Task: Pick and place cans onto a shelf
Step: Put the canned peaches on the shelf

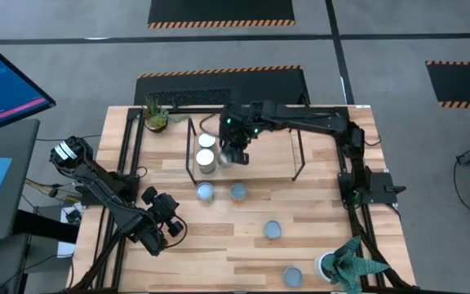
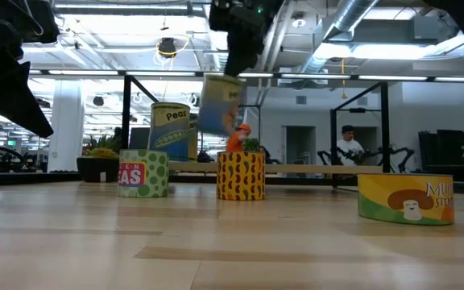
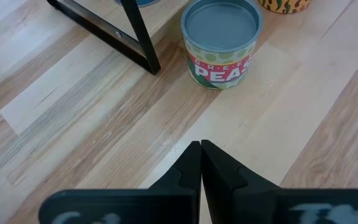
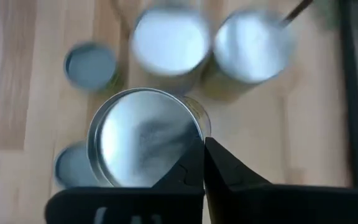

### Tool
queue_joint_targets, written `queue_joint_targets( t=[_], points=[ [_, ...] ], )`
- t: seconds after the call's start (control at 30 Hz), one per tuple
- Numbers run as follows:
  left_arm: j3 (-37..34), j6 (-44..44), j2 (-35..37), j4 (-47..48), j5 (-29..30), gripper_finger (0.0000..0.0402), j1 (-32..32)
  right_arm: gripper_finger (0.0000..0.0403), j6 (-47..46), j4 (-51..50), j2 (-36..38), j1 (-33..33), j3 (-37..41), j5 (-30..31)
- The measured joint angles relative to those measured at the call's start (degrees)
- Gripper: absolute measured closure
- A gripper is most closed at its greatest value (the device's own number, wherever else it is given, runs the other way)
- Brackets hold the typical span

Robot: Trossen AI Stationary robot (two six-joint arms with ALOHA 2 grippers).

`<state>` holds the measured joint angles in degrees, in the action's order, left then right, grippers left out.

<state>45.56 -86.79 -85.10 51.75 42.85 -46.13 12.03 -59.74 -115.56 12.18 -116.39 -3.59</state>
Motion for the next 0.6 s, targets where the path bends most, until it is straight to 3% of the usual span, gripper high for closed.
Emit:
queue_joint_targets(
  t=[0.6],
  points=[
    [0.0,0.0,0.0,0.0,0.0,0.0401,0.0,0.0391,0.5,5.3,0.0,-0.1,8.4,0.6]
  ],
)
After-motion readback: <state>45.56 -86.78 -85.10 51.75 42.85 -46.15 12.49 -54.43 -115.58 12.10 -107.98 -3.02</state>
